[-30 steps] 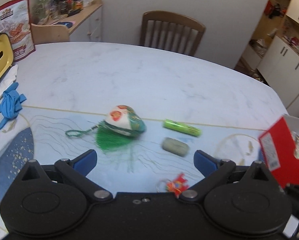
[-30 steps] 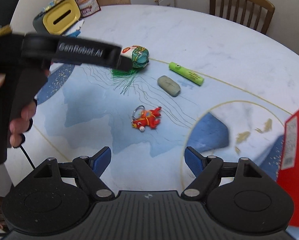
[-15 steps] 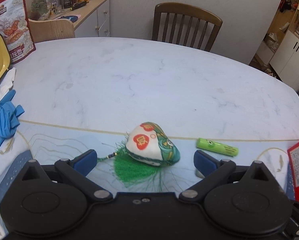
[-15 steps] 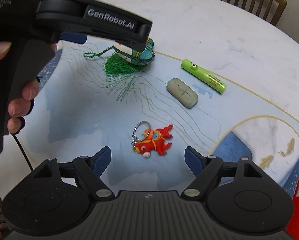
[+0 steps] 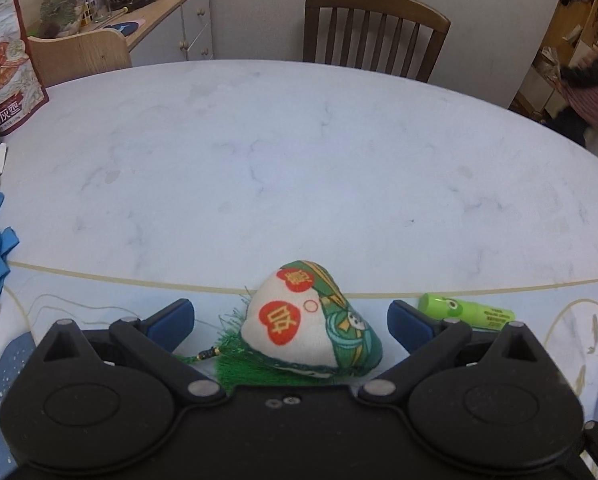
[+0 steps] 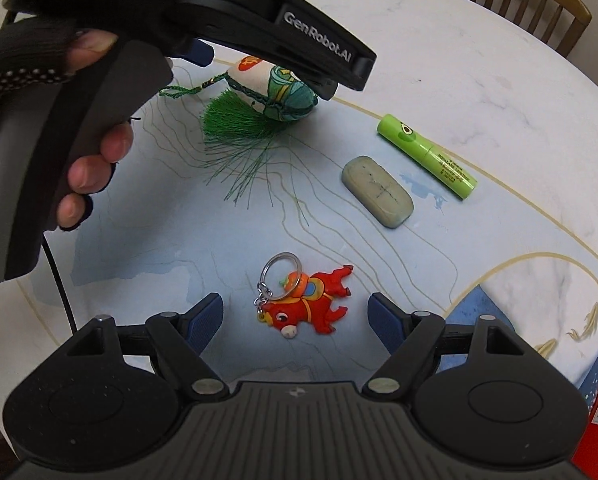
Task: Organize objects
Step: 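Grasp the red fish keychain with the right tool while the left tool grasps the green tassel pouch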
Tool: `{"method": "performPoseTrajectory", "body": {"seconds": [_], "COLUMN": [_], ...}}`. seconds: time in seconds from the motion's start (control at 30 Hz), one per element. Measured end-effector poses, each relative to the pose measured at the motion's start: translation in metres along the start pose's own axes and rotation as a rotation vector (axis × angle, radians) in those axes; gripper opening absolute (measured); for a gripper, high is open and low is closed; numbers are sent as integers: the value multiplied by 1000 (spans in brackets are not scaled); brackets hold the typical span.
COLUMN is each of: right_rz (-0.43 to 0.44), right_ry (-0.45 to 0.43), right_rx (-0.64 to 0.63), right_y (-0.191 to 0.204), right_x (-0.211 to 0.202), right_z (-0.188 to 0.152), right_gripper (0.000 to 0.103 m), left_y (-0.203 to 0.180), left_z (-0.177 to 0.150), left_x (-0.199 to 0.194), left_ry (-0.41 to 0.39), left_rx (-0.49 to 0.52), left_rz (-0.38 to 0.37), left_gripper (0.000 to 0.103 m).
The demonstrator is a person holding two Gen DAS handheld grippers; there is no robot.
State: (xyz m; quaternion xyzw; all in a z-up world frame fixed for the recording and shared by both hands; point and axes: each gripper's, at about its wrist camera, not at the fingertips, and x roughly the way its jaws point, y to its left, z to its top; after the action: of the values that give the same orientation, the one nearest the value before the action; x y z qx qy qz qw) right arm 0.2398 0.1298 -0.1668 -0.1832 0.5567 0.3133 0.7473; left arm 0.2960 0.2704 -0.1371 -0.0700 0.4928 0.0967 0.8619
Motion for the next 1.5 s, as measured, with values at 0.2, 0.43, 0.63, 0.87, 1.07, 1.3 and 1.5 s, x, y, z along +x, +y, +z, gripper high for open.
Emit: {"method": "performPoseTrajectory", "body": {"seconds": [0.2, 0.43, 0.63, 0.87, 1.07, 1.3, 1.5], "right_rz": [-8, -35, -35, -15, 11, 40, 45], "right_ry": [-2, 2, -8, -13, -26, -47, -46], "right_rx": [-20, -32, -29, -14, -15, -12, -28], "right_y": [3, 5, 5, 3, 3, -6, -4], "right_x": [1, 3, 2, -3, -17, -27, -59], "right_z": [2, 0, -3, -7, -13, -20, -41], "right_gripper": [67, 52, 52, 51, 51, 51, 51], "left_y": [0, 1, 1, 6, 6, 9, -3], "left_z": [-2, -5, -7, -10, -16, -27, -37], "left_x": [9, 13, 11, 1, -16, -41, -65], "left_ry": [9, 13, -3, -12, -25, -29, -31], "left_rx": [9, 6, -2, -14, -7, -33, -7], "left_rz": [-1, -14, -10, -9, -27, -68, -94], "left_gripper": [98, 76, 64, 61, 61, 61, 61]}}
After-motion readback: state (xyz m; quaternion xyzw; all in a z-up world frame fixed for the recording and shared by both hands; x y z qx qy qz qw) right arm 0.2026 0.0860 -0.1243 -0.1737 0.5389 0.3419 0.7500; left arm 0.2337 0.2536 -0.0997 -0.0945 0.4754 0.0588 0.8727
